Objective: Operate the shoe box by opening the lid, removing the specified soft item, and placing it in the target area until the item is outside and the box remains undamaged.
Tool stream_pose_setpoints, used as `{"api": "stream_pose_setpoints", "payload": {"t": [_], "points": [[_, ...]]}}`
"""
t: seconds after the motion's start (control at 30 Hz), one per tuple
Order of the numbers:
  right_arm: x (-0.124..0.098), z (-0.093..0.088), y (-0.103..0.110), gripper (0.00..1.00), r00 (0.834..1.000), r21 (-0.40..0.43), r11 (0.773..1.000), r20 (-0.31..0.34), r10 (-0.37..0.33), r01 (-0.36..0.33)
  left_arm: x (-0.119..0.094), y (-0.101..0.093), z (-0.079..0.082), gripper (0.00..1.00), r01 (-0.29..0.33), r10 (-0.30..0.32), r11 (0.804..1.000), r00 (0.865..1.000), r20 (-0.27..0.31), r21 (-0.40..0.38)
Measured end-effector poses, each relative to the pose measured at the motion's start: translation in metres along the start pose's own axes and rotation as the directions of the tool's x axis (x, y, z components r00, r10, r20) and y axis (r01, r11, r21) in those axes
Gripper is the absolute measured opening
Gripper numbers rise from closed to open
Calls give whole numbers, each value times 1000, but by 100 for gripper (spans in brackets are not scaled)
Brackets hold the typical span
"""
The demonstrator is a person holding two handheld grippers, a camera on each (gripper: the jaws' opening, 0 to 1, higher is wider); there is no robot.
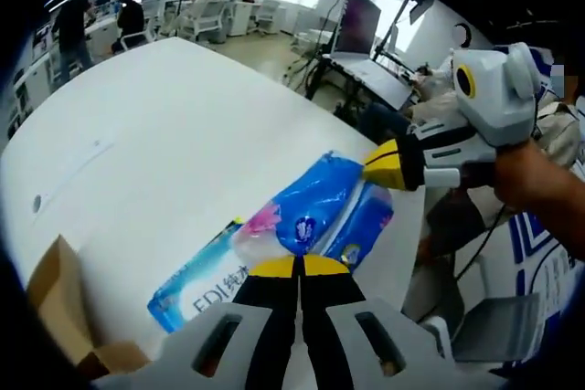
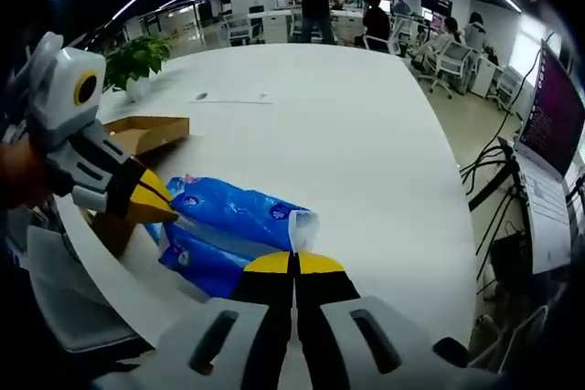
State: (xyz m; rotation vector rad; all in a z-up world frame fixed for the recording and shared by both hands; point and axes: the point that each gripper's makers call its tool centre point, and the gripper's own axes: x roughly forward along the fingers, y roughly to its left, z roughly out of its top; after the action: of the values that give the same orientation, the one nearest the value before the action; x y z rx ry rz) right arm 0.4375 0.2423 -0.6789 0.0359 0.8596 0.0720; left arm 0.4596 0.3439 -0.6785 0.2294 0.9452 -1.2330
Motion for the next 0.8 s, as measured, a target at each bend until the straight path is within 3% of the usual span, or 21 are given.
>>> {"api": "stream_pose_setpoints", "payload": {"t": [0.8], "points": [[-4, -7, -55, 0, 999, 2, 999, -11, -49, 49, 49, -26, 19, 0, 54, -53, 998, 998, -26, 15]]}}
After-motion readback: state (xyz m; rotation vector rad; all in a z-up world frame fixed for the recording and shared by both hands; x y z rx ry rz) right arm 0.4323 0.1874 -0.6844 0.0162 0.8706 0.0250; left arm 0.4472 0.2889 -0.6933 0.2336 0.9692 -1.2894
